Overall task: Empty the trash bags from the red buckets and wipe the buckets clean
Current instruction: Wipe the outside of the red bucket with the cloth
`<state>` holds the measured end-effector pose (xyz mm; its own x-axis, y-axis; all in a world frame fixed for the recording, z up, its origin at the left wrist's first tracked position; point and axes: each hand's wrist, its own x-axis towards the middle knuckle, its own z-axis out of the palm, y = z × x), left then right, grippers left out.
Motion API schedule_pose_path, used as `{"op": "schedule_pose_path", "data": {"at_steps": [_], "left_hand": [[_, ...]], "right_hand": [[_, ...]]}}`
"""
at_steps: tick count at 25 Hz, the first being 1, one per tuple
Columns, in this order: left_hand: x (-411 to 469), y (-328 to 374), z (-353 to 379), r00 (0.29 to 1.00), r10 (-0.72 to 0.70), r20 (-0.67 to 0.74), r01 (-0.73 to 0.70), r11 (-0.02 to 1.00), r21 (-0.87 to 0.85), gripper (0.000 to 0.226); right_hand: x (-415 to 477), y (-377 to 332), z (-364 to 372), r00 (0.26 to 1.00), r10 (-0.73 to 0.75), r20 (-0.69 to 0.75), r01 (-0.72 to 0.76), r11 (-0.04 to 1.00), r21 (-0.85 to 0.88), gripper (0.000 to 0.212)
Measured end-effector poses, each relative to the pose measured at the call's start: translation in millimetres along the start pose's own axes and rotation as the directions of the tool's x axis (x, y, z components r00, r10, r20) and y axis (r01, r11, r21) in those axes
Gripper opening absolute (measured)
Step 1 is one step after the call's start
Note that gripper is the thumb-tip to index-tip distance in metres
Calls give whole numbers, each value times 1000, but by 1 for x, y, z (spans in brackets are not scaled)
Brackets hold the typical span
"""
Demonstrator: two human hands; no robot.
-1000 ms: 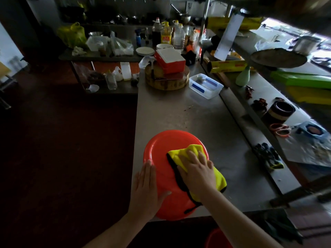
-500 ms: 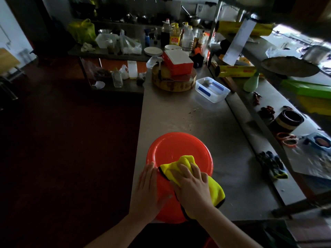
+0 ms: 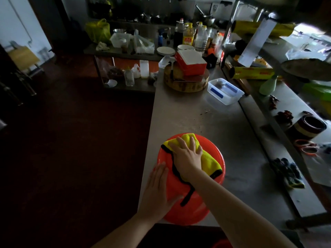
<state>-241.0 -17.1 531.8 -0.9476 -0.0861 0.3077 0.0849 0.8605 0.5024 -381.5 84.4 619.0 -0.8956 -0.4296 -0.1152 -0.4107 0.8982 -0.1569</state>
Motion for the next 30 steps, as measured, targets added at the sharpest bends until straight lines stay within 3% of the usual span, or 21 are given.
{"op": "schedule_pose_path", "data": {"at_steps": [9, 14, 21, 24, 30], "left_hand": [[-2, -1, -1, 1000, 14, -20, -13, 1000, 17, 108], [1, 0, -3, 1000, 18, 3, -18, 998, 53, 106], [4, -2, -2, 1000, 17, -15, -16, 997, 72, 103], [3, -3, -2, 999, 13, -34, -11, 998, 63, 103], [0, -3, 2, 998, 35, -43, -31, 997, 70, 102]], "right_hand": [[-75, 29, -6, 972, -189, 136, 195, 980, -28, 51], [-76, 33, -8, 982, -142, 127, 148, 988, -40, 53], [13, 30, -8, 999, 22, 30, -22, 1000, 11, 44], [11, 29, -9, 999, 7, 42, -6, 1000, -30, 47], [-76, 49, -5, 993, -76, 85, 84, 992, -92, 51]]}}
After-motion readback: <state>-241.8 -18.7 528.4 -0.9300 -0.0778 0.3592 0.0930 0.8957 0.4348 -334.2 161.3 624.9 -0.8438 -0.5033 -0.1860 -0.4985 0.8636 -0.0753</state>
